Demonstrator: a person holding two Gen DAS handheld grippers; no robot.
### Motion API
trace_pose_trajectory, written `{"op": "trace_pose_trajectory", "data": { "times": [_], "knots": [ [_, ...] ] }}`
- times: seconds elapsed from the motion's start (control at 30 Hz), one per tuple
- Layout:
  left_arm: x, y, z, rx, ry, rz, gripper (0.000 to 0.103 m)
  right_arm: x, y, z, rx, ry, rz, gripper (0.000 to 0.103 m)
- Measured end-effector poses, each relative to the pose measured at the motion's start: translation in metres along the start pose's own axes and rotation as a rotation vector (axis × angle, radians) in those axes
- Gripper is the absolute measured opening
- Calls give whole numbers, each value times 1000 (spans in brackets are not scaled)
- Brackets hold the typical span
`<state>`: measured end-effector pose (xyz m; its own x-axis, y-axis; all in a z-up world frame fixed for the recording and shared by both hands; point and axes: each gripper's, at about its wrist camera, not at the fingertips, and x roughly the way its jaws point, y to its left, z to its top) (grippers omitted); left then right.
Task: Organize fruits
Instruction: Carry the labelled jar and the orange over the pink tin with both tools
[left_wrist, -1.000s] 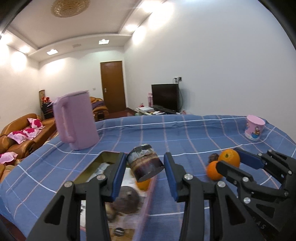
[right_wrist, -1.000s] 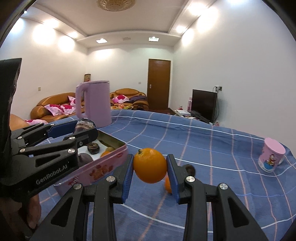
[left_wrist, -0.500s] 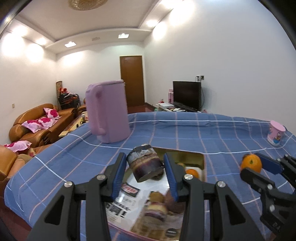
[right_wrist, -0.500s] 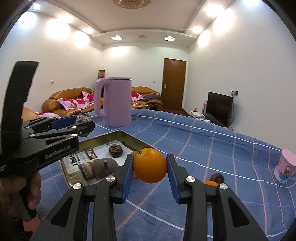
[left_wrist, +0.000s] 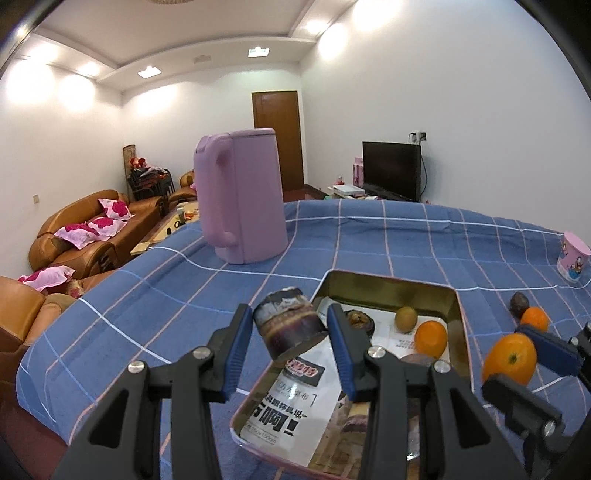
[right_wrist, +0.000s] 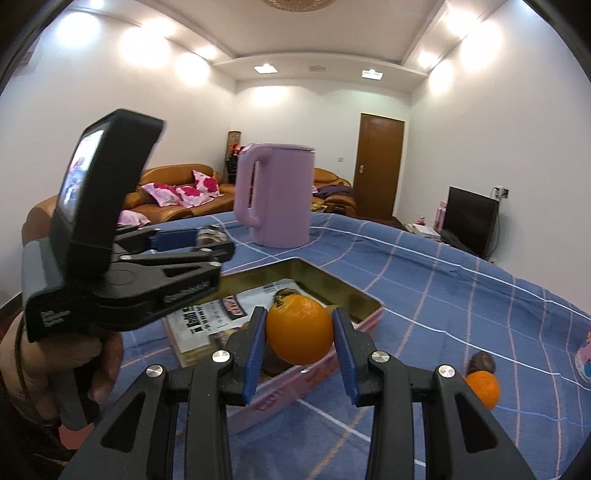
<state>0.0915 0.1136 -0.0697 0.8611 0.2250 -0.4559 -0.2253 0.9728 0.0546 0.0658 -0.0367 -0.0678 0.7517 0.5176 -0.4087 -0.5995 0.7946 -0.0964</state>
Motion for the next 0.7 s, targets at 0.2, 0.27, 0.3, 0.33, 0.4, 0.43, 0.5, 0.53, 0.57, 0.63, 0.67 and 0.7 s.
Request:
{"op": "trace_pose_trajectory", "data": {
  "times": [0.2,0.27,0.3,0.33,0.4,0.43,0.5,0.53,0.57,0.63,0.67,0.7],
  "knots": [
    [0,1,-1,3,7,2,44,6,9,2,-9,16,22,38],
    [1,2,-1,2,12,4,44,7,10,4,-13,19,27,38],
    [2,2,-2,2,16,2,44,8,11,4,-16,23,30,38],
    [4,2,-2,2,19,2,44,9,11,4,-18,29,32,38],
    [6,2,-3,4,29,3,44,11,12,5,-23,37,37,38],
    [7,2,-3,3,32,3,44,12,12,5,-24,40,39,38],
    [7,2,-4,6,35,1,44,14,13,4,-25,52,48,38],
    [8,2,-5,7,37,1,44,15,13,4,-26,57,52,38],
    [8,2,-4,7,39,1,44,17,14,4,-29,62,54,38],
    [10,3,-5,7,45,0,44,19,15,4,-32,75,60,38],
    [10,3,-5,7,48,-1,44,20,15,4,-31,80,65,38],
    [12,4,-5,8,55,0,44,22,15,3,-30,90,76,38]
  ]
}}
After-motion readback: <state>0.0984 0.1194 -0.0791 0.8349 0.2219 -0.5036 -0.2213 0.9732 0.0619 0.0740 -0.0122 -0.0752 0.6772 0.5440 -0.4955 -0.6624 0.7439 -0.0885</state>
